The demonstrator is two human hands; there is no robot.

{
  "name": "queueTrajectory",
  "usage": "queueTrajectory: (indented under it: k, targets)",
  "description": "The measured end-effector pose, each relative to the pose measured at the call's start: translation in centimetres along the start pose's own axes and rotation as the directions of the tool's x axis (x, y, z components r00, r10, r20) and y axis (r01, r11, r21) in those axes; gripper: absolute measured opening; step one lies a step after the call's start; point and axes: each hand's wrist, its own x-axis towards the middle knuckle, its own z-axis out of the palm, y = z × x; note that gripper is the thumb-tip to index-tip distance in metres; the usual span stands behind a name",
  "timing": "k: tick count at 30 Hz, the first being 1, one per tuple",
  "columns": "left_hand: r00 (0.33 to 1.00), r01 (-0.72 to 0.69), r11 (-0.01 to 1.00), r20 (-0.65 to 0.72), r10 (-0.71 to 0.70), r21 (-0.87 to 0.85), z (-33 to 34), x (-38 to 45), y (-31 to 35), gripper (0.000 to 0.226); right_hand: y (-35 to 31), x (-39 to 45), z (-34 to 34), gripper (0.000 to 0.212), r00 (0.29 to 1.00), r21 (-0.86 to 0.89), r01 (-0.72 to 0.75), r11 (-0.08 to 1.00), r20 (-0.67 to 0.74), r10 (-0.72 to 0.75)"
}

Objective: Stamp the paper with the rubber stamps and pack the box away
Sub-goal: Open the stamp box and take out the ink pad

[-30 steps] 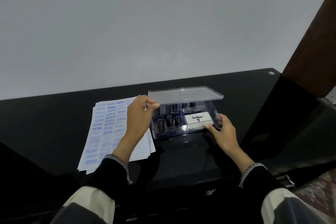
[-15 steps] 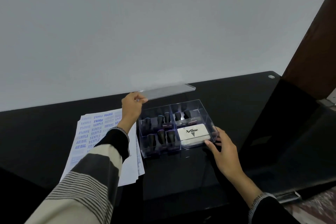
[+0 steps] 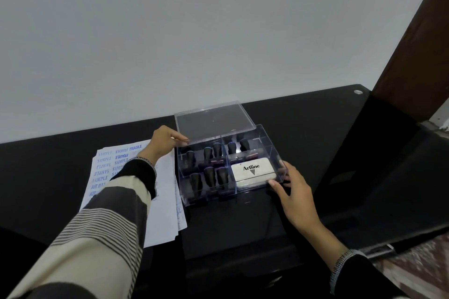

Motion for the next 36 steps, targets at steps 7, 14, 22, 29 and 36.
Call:
queueTrajectory:
  k: [7,14,22,29,36]
  targets:
    - [0.98,-0.02,0.999,-0.195,0.029,0.05,1.0,-0.7,-0.8,0.012,-0.2,-0.1,0.0,0.056,1.0,-0.009,-0.011,1.0,-0.001,0.011]
    - [0.898,0.011,0.996,-0.437,-0.05,-0.091,0.5,-4.0,-0.8,0.031,-1.0,-0.5,-0.2,0.055,1.0,-0.038,-0.022,0.999,0.004,0.022]
    - [0.806,0.172,0.985,-0.577,-0.132,0.016,-2.0,-13.4,-4.4,0.027,-5.1,-2.3,0.5,0.07,0.995,-0.175,-0.078,0.981,-0.07,0.067]
    - [0.689,0.542,0.838,-0.601,-0.406,0.056,-5.1,-19.3,-6.8,0.051,-9.3,-4.5,3.8,0.049,0.993,-0.559,0.117,0.821,0.089,-0.081]
    - [0.727,0.625,0.779,-0.404,-0.555,0.054,-5.4,-21.5,-8.2,0.082,-10.3,-4.2,3.4,0.042,0.97,-0.525,0.203,0.826,0.224,-0.096]
